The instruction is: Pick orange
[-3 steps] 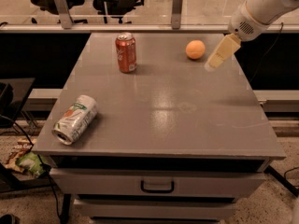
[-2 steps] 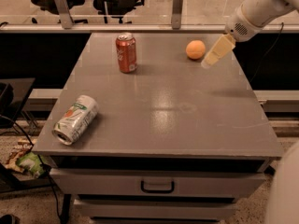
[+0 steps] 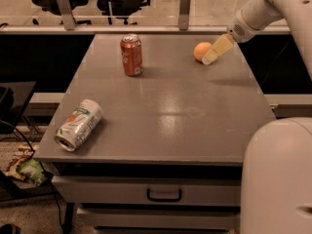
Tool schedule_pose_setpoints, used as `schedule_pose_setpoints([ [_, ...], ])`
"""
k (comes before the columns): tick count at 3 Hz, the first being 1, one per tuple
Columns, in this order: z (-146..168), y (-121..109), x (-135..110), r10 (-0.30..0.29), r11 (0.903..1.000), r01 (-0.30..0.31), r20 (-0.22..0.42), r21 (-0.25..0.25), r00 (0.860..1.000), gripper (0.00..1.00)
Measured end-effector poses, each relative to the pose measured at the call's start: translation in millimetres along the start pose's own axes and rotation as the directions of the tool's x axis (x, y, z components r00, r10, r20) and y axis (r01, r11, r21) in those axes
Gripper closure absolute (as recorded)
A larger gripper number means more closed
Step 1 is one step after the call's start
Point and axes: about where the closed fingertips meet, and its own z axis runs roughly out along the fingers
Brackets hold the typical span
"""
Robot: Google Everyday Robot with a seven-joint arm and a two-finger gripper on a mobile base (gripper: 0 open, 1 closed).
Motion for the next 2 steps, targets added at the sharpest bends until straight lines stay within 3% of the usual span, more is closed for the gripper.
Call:
schedule_pose_setpoints([
  [2, 40.6, -12.8, -8.8, 0.081, 0.9966, -0.081, 0.006, -0.014, 0.997, 0.0],
])
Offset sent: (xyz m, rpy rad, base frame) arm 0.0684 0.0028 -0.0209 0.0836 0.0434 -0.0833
